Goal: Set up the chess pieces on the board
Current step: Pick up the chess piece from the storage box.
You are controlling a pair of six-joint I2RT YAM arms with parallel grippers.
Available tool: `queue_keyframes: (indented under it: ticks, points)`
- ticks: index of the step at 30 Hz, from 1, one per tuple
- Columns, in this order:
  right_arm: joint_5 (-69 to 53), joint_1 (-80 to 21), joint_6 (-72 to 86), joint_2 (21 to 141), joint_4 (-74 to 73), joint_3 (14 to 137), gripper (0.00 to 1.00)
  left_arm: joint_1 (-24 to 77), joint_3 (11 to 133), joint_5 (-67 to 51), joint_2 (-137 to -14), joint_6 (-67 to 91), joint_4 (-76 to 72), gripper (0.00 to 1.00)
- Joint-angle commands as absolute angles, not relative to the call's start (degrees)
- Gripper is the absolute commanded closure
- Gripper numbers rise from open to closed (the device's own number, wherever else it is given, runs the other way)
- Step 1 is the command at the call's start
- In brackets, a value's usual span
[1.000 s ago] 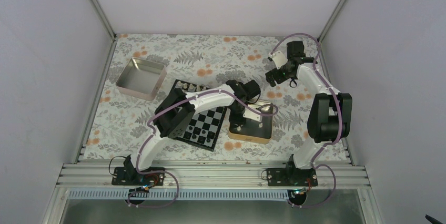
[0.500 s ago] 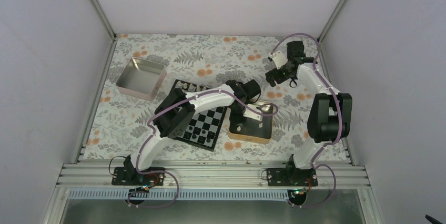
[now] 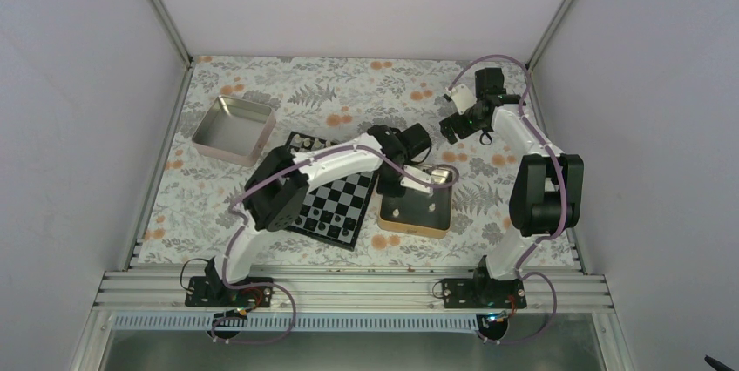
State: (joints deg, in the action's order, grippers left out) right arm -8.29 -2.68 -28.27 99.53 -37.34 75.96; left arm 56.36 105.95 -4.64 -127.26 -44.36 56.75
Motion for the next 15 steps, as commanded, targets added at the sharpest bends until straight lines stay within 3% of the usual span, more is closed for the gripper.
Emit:
queue_keyframes:
  ticks: [1,15]
  points:
    - [-9.1,-3.2,-28.8,99.8,-37.4,75.4,0.00,55.3,107.1,-1.2,-120.1,-44.3,59.1,0.87]
    - [-9.1,-3.4,-29.0,100.2,-37.8,75.7,0.00,41.7,93.9,-2.4,-108.7,-43.4,55.6,0.86]
